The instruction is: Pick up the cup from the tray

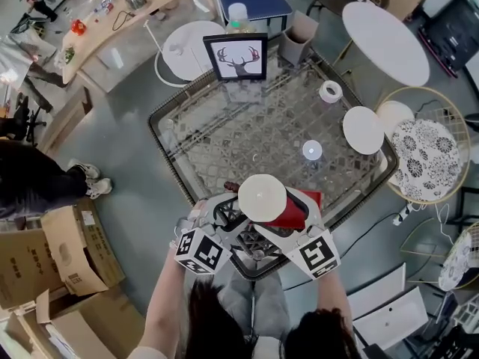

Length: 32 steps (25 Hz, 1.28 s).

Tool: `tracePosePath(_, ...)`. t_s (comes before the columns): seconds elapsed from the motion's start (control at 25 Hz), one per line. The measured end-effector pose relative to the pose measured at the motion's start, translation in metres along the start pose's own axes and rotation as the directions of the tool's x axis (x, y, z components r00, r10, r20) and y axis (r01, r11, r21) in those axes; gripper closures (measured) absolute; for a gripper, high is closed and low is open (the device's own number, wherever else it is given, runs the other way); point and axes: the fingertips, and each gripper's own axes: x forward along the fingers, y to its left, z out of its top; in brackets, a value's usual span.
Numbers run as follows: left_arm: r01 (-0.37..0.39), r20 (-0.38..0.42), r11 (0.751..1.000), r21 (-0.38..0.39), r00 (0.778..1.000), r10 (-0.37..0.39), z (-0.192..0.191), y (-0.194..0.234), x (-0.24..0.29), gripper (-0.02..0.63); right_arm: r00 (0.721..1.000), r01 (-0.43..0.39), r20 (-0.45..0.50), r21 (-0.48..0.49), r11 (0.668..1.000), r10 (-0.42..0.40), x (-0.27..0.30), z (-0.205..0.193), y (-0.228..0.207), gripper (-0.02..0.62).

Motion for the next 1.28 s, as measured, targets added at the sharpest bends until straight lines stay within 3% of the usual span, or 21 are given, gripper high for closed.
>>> tracePosePath(0.76,0.032,-0.047,0.999,0.007,0.998,-0.031,0.017,0.054,0.053,0.393,1.0,0.02,-0.002,0.038,0.999,-0.02,0.019,0.007,-0.074,0.156)
tracePosePath(1.28,0.077,-0.075,0.995,-0.057,0.994,-0.081,0.013,0.063,0.072,0.393,1.0,0.018,-0.02,0.109,0.994,-0.016,0.029,-0.006,-0.094,0.156)
